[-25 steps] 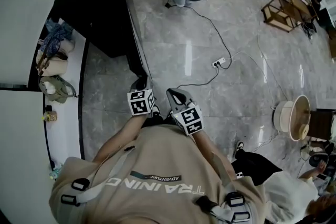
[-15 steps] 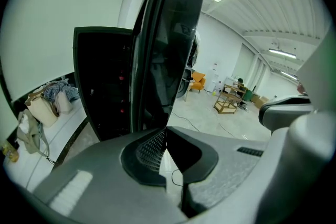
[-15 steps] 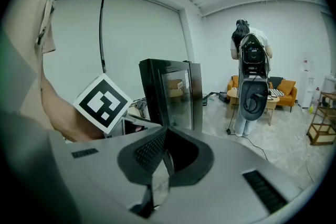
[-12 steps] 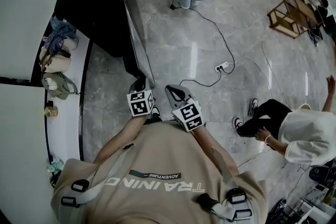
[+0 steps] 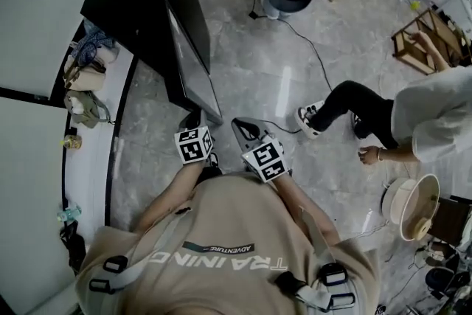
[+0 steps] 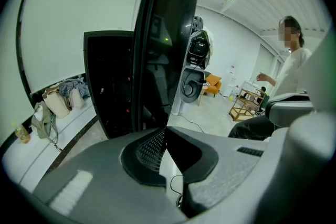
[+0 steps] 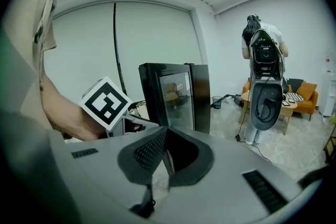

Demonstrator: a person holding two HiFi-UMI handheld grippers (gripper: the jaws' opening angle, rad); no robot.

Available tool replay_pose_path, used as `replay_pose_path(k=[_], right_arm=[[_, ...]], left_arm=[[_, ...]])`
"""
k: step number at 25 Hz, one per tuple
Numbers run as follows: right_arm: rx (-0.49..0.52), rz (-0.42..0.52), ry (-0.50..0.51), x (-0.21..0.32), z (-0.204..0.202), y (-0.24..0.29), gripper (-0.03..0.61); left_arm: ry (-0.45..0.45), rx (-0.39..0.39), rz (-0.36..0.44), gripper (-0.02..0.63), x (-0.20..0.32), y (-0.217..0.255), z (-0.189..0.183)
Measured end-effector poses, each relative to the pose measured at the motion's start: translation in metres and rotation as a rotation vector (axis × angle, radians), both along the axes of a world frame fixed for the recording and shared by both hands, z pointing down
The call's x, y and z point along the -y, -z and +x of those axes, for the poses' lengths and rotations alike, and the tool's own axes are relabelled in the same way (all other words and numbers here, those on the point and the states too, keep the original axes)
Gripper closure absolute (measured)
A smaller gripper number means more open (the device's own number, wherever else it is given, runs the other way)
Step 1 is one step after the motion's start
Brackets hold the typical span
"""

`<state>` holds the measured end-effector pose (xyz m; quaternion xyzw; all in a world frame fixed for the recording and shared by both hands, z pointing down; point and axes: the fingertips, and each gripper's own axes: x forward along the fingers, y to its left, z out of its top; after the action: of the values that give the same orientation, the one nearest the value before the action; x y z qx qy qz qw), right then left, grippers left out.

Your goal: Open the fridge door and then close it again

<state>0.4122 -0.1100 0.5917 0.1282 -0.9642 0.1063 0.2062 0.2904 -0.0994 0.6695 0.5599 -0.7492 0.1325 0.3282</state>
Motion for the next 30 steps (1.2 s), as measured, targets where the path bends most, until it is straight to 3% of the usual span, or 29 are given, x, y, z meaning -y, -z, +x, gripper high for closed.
replay_pose_path(k=[11,23,30], right_arm=[[0.019,-0.01,0.133,0.022,0.024,-0.002,0.583],[0.031,-0.046,0.288,0.014,0.009,-0.011,0.583],[0.039,-0.049,0.315,0.021,-0.006,-0.008,0.583]], left_arm=[[0.073,0.026,0.042,0.612,0.01,0.014,0.021],[0.207,0.02,0.037,0.614,-0.044,0.012,0.022],[0.237,0.005,0.049,0.614,-0.056,0.011,0.02]])
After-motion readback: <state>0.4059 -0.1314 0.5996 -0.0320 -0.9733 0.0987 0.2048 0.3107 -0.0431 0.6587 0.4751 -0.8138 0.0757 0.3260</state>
